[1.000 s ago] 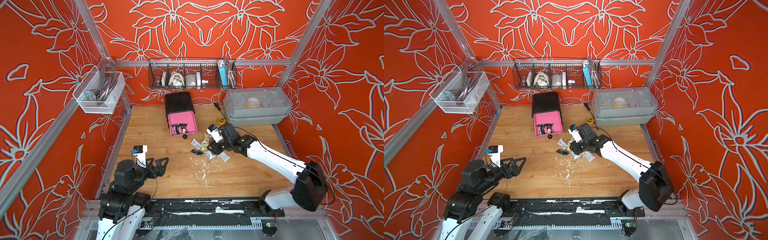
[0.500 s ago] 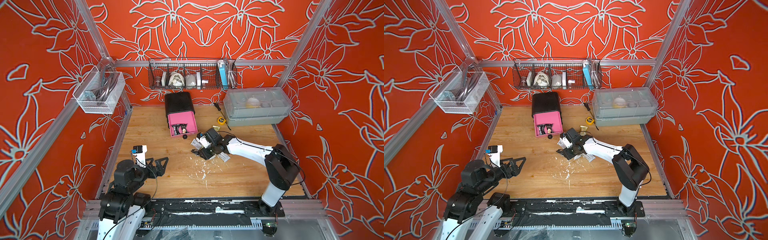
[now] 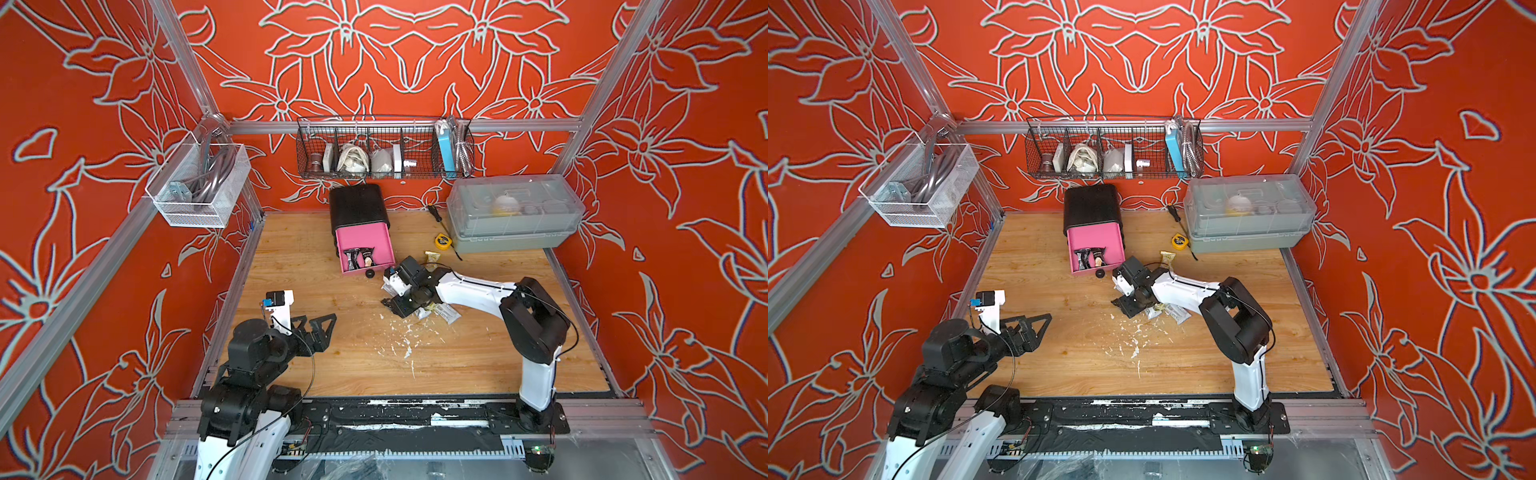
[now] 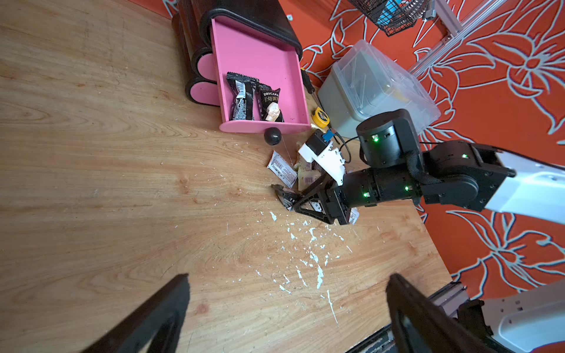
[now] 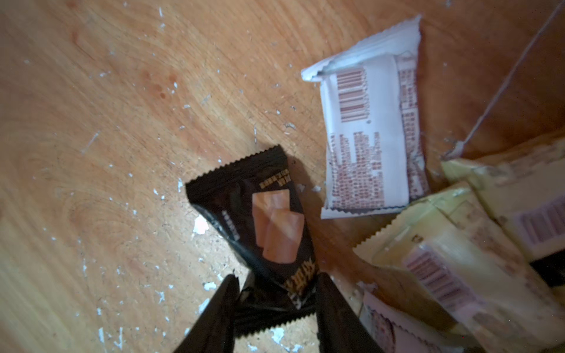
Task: Place the cookies into the drawer by color
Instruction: Pick up the cookie at the center of the board.
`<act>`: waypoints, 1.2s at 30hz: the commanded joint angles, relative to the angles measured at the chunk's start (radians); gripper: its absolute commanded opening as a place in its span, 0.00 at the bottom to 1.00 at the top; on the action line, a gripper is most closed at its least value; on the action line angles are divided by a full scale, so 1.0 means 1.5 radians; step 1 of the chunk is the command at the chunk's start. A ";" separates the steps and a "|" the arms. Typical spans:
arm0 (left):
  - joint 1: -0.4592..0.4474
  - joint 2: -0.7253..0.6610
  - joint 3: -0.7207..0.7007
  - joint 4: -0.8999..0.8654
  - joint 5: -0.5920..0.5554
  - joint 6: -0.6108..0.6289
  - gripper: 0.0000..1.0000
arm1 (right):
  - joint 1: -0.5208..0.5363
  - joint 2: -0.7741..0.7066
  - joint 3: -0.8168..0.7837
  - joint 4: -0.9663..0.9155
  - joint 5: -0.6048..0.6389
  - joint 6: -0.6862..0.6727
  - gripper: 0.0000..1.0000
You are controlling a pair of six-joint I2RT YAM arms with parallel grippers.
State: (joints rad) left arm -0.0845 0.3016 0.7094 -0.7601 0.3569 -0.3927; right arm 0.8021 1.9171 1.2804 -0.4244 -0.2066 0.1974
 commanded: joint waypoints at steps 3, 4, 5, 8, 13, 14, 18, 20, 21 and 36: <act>0.006 0.002 -0.002 0.016 0.005 0.004 0.99 | 0.007 0.000 -0.017 -0.009 0.004 0.004 0.31; 0.006 0.002 -0.002 0.016 0.004 0.004 0.99 | 0.007 -0.003 -0.023 -0.007 0.002 0.004 0.27; 0.006 0.002 -0.002 0.016 0.005 0.003 0.99 | 0.008 -0.008 -0.028 -0.005 0.000 0.004 0.23; 0.007 0.003 -0.002 0.016 0.005 0.003 0.99 | 0.008 -0.027 -0.044 0.002 -0.011 0.006 0.09; 0.008 0.005 -0.002 0.016 0.005 0.004 0.99 | 0.008 -0.079 -0.063 -0.001 -0.039 0.014 0.00; 0.008 0.005 -0.002 0.016 0.005 0.003 0.99 | 0.009 -0.093 -0.067 -0.001 -0.047 0.016 0.00; 0.010 0.006 -0.002 0.016 0.006 0.003 0.99 | 0.008 -0.165 -0.076 0.000 -0.053 0.027 0.00; 0.011 0.006 -0.002 0.016 0.007 0.004 0.99 | 0.008 -0.201 -0.070 0.000 -0.040 0.032 0.00; 0.011 0.007 -0.002 0.017 0.009 0.003 0.99 | 0.008 -0.220 -0.067 0.004 -0.026 0.035 0.00; 0.016 0.008 0.000 0.012 0.006 -0.002 0.99 | -0.016 -0.131 0.190 -0.031 0.293 0.181 0.00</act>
State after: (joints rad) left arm -0.0696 0.3061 0.7094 -0.7605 0.3626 -0.3935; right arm 0.7834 1.6405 1.4975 -0.4168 0.0742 0.3710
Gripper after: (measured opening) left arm 0.993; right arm 0.064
